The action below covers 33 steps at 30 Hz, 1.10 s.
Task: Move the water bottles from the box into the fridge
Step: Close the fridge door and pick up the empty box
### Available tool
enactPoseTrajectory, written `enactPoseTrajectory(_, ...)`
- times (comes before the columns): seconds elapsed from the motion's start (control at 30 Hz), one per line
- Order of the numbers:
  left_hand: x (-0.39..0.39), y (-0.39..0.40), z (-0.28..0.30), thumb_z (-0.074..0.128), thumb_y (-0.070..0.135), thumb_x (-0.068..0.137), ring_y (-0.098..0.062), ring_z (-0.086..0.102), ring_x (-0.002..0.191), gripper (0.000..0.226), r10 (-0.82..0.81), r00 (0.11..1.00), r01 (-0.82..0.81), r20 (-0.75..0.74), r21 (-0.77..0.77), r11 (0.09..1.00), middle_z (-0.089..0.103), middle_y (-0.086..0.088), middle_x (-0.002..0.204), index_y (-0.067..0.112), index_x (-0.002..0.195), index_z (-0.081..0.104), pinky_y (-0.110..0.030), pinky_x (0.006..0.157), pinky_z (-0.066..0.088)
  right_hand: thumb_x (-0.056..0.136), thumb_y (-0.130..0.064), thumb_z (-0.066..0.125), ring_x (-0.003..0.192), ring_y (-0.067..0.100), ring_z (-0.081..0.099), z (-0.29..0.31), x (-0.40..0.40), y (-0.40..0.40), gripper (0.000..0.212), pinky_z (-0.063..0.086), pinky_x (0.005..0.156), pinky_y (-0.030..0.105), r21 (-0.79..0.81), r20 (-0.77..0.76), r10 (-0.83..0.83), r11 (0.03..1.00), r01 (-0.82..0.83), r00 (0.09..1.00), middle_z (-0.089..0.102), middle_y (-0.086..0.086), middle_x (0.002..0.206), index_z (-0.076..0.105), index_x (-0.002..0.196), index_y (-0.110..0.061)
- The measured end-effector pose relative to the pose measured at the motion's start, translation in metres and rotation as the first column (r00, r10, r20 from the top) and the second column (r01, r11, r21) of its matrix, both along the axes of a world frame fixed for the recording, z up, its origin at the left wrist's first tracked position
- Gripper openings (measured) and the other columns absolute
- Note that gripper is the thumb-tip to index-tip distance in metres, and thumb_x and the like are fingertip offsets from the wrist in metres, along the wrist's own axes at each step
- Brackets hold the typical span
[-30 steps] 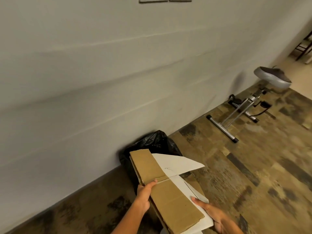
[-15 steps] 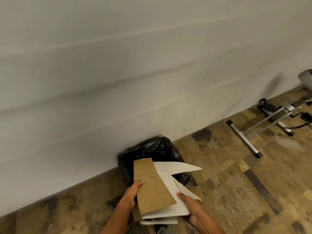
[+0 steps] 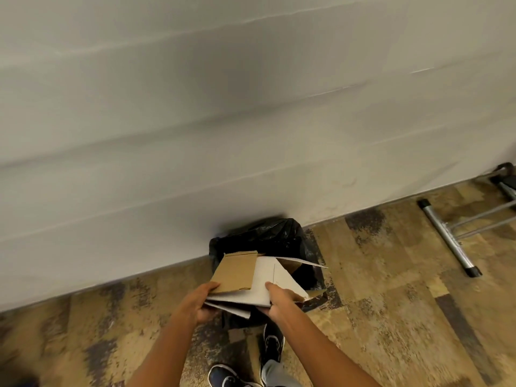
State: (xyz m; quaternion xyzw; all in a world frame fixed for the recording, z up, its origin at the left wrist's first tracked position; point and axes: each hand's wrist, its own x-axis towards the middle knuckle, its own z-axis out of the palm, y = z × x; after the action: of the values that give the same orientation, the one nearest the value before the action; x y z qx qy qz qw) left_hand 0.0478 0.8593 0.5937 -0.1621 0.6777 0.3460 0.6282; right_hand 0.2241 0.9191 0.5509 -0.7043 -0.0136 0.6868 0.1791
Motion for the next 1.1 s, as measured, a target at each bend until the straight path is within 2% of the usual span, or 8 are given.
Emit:
enactPoseTrajectory(0.1, -0.003, 0.002, -0.008, 0.054, 0.005, 0.096, -0.027, 0.049, 0.068, 0.014, 0.081, 0.993, -0.083, -0.086, -0.012, 0.997, 0.049, -0.015, 0.076, 0.001, 0.083, 0.050, -0.029, 0.042, 0.051, 0.088, -0.018, 0.070, 0.121, 0.040, 0.056, -0.049, -0.009, 0.002, 0.070, 0.053, 0.095, 0.052, -0.012, -0.035, 0.124, 0.992, -0.125, 0.992, 0.048, 0.023, 0.139, 0.030, 0.142, 0.003)
enactPoseTrajectory(0.37, 0.010, 0.010, -0.027, 0.060, 0.001, 0.092, -0.030, 0.060, 0.086, 0.005, 0.146, 0.981, -0.132, -0.128, 0.111, 0.985, 0.060, -0.021, 0.096, -0.004, 0.091, 0.058, -0.045, 0.085, 0.052, 0.100, -0.009, 0.052, 0.123, 0.038, 0.048, -0.013, -0.009, 0.034, 0.070, 0.046, 0.098, 0.059, -0.024, 0.000, -0.077, 0.997, 0.077, 0.997, 0.041, 0.019, 0.142, 0.009, 0.155, -0.015)
enactPoseTrajectory(0.57, 0.044, 0.032, -0.035, 0.063, 0.003, 0.092, -0.030, 0.059, 0.102, 0.008, 0.045, 0.981, -0.019, -0.188, 0.136, 0.991, 0.061, -0.022, 0.107, -0.004, 0.094, 0.060, -0.040, 0.091, 0.053, 0.095, 0.012, 0.044, 0.120, 0.046, 0.049, -0.054, 0.017, 0.038, 0.070, 0.048, 0.089, 0.068, -0.014, 0.088, -0.061, 0.998, 0.062, 0.994, 0.038, 0.021, 0.146, 0.016, 0.153, -0.015)
enactPoseTrajectory(0.67, 0.057, 0.037, -0.040, 0.062, 0.008, 0.094, -0.031, 0.059, 0.109, 0.014, -0.013, 0.986, 0.036, -0.169, 0.135, 0.990, 0.062, -0.022, 0.114, -0.005, 0.099, 0.061, -0.045, 0.097, 0.052, 0.098, 0.013, 0.034, 0.118, 0.042, 0.049, -0.044, 0.029, 0.035, 0.062, 0.048, 0.095, 0.062, 0.032, 0.099, 0.000, 0.999, -0.003, 0.995, 0.039, 0.019, 0.147, 0.025, 0.152, -0.015)
enactPoseTrajectory(0.87, 0.065, 0.035, -0.048, 0.052, 0.018, 0.100, -0.026, 0.054, 0.106, 0.018, -0.111, 0.982, 0.130, -0.153, 0.122, 0.984, 0.055, -0.013, 0.117, 0.003, 0.111, 0.056, -0.042, 0.096, 0.046, 0.097, 0.008, 0.047, 0.084, 0.032, 0.060, -0.029, 0.036, 0.025, 0.030, 0.056, 0.084, 0.039, 0.012, 0.097, 0.143, 0.989, -0.145, 0.985, 0.056, 0.020, 0.101, 0.049, 0.126, 0.005)
enactPoseTrajectory(0.93, 0.065, 0.031, -0.049, 0.053, 0.025, 0.099, -0.020, 0.056, 0.102, 0.039, -0.238, 0.951, 0.259, -0.196, 0.089, 0.962, 0.051, -0.013, 0.128, 0.001, 0.129, 0.048, -0.041, 0.090, 0.047, 0.097, 0.001, 0.051, 0.072, 0.023, 0.054, -0.029, 0.029, 0.020, 0.032, 0.053, 0.073, 0.036, -0.006, 0.084, 0.243, 0.970, -0.243, 0.966, 0.053, 0.014, 0.087, 0.050, 0.129, 0.006)
enactPoseTrajectory(1.03, 0.063, 0.025, -0.041, 0.050, 0.036, 0.100, -0.017, 0.058, 0.116, 0.059, -0.472, 0.797, 0.510, -0.377, -0.001, 0.860, 0.038, -0.012, 0.149, 0.011, 0.149, 0.028, -0.040, 0.098, 0.045, 0.098, -0.012, 0.053, 0.107, 0.029, 0.056, -0.026, 0.019, 0.013, 0.043, 0.051, 0.088, 0.039, 0.052, 0.112, 0.422, 0.901, -0.430, 0.899, 0.054, 0.013, 0.128, 0.049, 0.141, -0.010)
enactPoseTrajectory(1.1, 0.059, 0.019, -0.042, 0.049, 0.039, 0.099, -0.028, 0.034, 0.141, 0.067, -0.581, 0.606, 0.659, -0.543, -0.067, 0.749, 0.028, -0.011, 0.157, 0.013, 0.153, 0.020, -0.040, 0.112, 0.033, 0.100, -0.022, 0.052, 0.128, 0.029, 0.047, -0.018, 0.017, 0.012, 0.047, 0.045, 0.100, 0.037, 0.132, 0.201, 0.524, 0.823, -0.553, 0.828, 0.045, 0.008, 0.146, 0.044, 0.146, -0.016)
